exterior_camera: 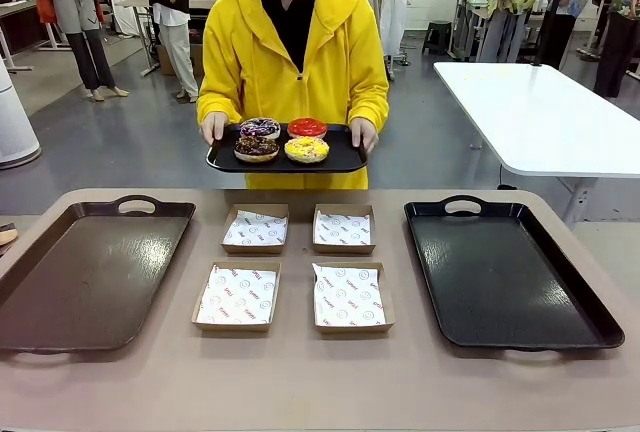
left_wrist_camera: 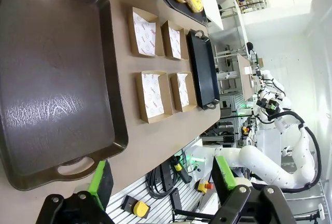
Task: Individually package the donuts and arrange them on the tray.
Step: Pick up one Paper togo box.
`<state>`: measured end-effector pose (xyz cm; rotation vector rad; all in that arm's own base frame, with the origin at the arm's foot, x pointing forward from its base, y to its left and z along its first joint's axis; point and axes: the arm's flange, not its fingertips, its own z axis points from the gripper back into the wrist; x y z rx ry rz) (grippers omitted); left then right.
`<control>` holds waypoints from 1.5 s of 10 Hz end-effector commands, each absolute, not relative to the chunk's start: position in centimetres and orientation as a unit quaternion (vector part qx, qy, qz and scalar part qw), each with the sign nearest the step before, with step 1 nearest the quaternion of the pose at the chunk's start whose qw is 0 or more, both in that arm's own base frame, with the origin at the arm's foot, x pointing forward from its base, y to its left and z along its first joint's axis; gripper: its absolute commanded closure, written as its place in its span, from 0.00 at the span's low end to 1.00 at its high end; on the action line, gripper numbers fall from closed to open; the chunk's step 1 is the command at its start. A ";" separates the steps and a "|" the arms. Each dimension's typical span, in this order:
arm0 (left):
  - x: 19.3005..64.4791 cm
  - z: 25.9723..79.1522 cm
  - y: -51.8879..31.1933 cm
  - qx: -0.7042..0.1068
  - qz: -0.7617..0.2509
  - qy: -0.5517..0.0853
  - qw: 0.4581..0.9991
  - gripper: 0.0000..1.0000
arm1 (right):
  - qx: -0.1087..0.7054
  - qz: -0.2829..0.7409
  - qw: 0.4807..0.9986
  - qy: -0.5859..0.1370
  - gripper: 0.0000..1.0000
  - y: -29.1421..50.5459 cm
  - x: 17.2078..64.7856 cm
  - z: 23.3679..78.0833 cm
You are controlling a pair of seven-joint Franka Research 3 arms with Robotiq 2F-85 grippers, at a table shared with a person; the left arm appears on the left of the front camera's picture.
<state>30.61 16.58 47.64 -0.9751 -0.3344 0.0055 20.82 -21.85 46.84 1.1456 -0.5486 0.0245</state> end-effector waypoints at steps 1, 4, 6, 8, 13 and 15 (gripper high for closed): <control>30.6 47.9 16.5 -0.473 0.002 -0.165 0.865 0.00 | 0.539 0.014 0.801 -0.259 0.00 -21.9 20.7 46.8; 30.6 47.9 16.5 -0.473 0.002 -0.165 0.865 0.00 | 0.539 0.014 0.801 -0.259 0.00 -21.9 20.7 46.8; 30.6 47.9 16.5 -0.473 0.002 -0.165 0.865 0.00 | 0.539 0.014 0.801 -0.259 0.00 -21.9 20.7 46.8; 30.6 47.9 16.5 -0.473 0.002 -0.165 0.865 0.00 | 0.539 0.014 0.801 -0.259 0.00 -21.9 20.7 46.8; 30.6 47.9 16.5 -0.473 0.002 -0.165 0.865 0.00 | 0.539 0.014 0.801 -0.259 0.00 -21.9 20.7 46.8; 31.4 49.2 15.1 -0.438 0.018 -0.151 0.886 0.00 | 0.539 0.014 0.801 -0.259 0.00 -21.9 20.7 46.8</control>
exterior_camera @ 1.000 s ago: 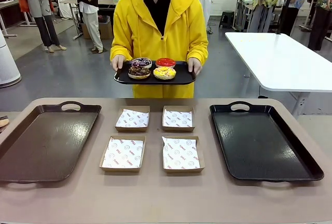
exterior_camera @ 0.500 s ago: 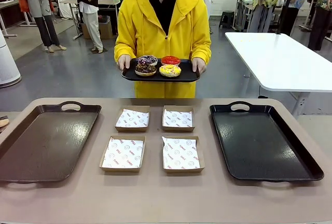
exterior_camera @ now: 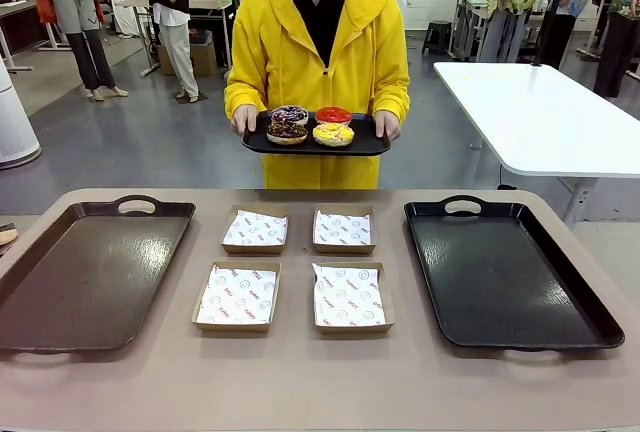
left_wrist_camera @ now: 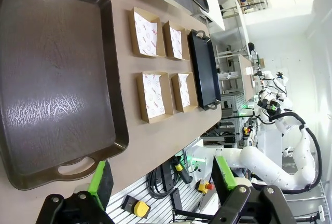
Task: Individually package the donuts and arrange them on the tray.
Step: Pick up one Paper togo box.
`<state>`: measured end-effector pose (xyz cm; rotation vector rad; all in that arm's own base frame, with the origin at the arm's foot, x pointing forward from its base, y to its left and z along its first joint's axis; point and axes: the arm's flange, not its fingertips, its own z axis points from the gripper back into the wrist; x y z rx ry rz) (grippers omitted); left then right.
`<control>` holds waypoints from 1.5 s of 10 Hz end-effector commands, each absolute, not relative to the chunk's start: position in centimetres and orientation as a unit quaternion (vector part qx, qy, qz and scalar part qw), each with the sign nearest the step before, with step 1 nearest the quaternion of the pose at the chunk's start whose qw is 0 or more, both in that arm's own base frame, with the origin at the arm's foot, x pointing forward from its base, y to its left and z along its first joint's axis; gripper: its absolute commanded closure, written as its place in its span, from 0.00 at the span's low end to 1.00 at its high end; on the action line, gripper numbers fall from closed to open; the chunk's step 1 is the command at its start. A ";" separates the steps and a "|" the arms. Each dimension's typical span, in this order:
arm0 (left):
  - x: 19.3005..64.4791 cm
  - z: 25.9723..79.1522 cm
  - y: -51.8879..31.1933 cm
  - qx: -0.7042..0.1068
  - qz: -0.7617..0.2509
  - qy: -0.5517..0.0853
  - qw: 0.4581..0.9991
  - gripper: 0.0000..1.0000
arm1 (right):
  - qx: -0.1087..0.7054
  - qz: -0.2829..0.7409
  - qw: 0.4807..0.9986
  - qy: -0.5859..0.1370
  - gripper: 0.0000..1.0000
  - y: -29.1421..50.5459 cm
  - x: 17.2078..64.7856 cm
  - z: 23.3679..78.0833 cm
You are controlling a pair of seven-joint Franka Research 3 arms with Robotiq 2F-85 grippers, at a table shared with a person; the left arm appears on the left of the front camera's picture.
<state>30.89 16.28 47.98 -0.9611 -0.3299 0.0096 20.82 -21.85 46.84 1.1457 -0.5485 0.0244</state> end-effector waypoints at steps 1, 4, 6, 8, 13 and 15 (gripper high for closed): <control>33.1 51.1 13.3 -0.396 0.005 -0.143 0.907 0.00 | 0.539 0.014 0.801 -0.259 0.00 -21.9 20.7 46.8; 39.0 54.1 4.1 -0.293 -0.050 -0.046 0.954 0.00 | 0.539 0.014 0.801 -0.259 0.00 -21.9 20.7 46.8; 40.6 52.5 -3.1 -0.198 -0.066 0.047 0.977 0.00 | 0.539 0.014 0.801 -0.259 0.00 -21.9 20.7 46.8; 40.2 49.3 -10.4 -0.116 -0.074 0.063 0.988 0.00 | 0.539 0.014 0.801 -0.259 0.00 -21.9 20.7 46.8; 39.9 40.5 -18.6 -0.052 -0.083 -0.019 0.995 0.00 | 0.539 0.014 0.801 -0.259 0.00 -21.9 20.7 46.8; 40.2 37.4 -20.2 -0.042 -0.086 -0.022 0.995 0.00 | 0.539 0.014 0.801 -0.259 0.00 -21.9 20.7 46.8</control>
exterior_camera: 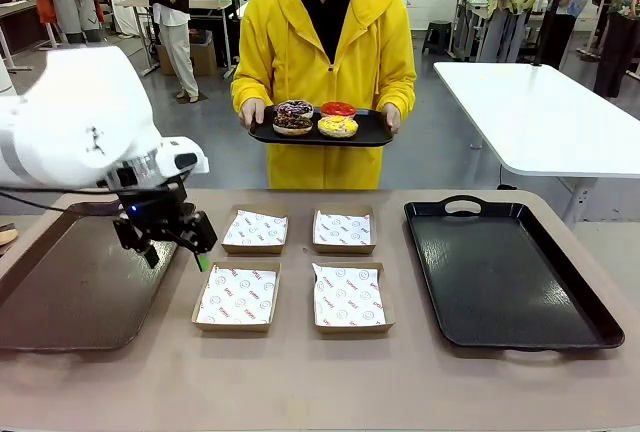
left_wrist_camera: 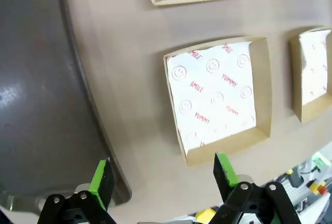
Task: Individually package the donuts and arrange them on the tray.
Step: Pick up one Paper togo box.
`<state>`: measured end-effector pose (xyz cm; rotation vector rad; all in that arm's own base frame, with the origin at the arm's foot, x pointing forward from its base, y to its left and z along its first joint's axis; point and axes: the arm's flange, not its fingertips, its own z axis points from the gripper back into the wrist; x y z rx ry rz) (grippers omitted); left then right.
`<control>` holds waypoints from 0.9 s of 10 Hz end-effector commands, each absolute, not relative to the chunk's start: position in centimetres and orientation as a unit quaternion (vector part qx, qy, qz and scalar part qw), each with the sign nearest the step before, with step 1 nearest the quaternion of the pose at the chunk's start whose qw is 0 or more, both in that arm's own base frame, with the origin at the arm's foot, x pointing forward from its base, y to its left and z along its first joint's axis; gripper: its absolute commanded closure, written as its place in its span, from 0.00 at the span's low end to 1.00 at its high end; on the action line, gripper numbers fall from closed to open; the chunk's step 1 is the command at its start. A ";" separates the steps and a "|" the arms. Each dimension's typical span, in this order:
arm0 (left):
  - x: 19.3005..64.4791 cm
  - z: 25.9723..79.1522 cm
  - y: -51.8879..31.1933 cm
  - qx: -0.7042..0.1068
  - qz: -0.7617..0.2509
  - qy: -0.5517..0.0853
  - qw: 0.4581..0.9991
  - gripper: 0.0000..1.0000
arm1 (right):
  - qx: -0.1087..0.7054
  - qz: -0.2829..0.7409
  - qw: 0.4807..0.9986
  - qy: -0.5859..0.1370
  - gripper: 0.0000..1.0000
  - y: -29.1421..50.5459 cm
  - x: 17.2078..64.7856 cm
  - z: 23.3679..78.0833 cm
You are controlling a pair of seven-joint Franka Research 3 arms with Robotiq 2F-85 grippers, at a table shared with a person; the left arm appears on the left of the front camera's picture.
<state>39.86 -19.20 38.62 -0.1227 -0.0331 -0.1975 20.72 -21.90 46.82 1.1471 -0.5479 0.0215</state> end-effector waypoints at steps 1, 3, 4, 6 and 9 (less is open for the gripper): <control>40.2 36.0 -21.3 -0.030 -0.100 -0.030 0.994 0.00 | 0.539 0.014 0.801 -0.259 0.00 -21.9 20.7 46.8; 40.0 35.6 -21.8 -0.034 -0.117 -0.035 0.992 0.00 | 0.539 0.014 0.801 -0.259 0.00 -21.9 20.7 46.8; 39.9 35.8 -20.8 -0.048 -0.114 -0.019 0.992 0.00 | 0.539 0.014 0.801 -0.259 0.00 -21.9 20.7 46.8; 39.9 35.8 -20.8 -0.048 -0.114 -0.019 0.992 0.00 | 0.539 0.014 0.801 -0.259 0.00 -21.9 20.7 46.8; 39.9 35.8 -20.8 -0.048 -0.114 -0.019 0.992 0.00 | 0.539 0.014 0.801 -0.259 0.00 -21.9 20.7 46.8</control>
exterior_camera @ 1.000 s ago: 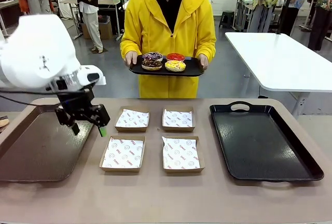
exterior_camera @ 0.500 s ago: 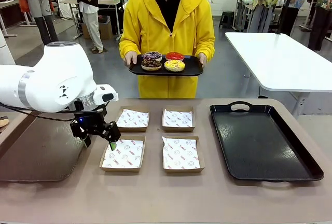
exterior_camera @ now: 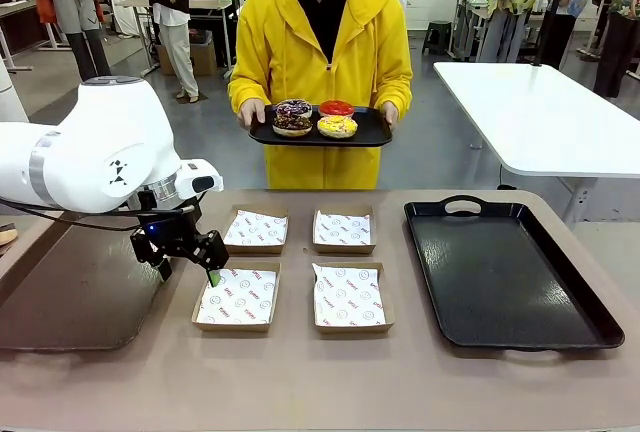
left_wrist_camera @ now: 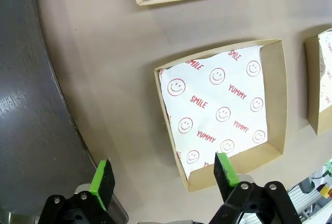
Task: Individually package the donuts and arrange them on the tray.
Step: Pick up one Paper togo box.
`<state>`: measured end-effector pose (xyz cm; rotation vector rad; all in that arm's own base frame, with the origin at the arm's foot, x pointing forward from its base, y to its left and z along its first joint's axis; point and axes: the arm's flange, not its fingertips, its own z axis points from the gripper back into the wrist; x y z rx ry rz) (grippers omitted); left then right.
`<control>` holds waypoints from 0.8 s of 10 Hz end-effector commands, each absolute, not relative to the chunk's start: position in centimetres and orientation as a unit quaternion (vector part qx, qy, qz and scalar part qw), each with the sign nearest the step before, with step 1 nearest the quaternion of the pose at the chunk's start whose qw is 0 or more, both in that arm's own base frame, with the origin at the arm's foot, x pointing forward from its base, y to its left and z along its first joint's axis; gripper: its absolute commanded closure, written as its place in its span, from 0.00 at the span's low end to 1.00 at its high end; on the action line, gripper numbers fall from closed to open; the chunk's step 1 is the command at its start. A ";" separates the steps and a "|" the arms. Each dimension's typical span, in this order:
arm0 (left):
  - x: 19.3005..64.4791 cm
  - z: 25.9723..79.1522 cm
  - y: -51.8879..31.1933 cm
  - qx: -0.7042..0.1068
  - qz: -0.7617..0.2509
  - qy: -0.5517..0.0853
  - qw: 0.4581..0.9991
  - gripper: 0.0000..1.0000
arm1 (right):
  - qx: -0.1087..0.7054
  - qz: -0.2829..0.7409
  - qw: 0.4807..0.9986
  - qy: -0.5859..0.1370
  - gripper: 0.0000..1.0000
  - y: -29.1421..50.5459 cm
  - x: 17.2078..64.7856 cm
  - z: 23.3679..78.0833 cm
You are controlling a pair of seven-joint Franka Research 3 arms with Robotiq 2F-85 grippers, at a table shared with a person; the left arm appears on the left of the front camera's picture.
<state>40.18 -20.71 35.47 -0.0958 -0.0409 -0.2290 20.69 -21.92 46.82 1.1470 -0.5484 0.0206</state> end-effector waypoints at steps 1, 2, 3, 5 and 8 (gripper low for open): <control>39.9 35.8 -20.8 -0.048 -0.114 -0.019 0.992 0.00 | 0.539 0.014 0.801 -0.259 0.00 -21.9 20.7 46.8; 39.9 35.8 -20.8 -0.048 -0.114 -0.019 0.992 0.00 | 0.539 0.014 0.801 -0.259 0.00 -21.9 20.7 46.8; 40.2 35.5 -20.7 -0.048 -0.114 -0.020 0.992 0.00 | 0.539 0.014 0.801 -0.259 0.00 -21.9 20.7 46.8; 39.6 34.6 -22.9 0.008 -0.073 -0.021 0.997 0.00 | 0.539 0.014 0.801 -0.259 0.00 -21.9 20.7 46.8; 40.1 32.8 -23.6 -0.008 -0.036 -0.015 0.999 0.00 | 0.539 0.014 0.801 -0.259 0.00 -21.9 20.7 46.8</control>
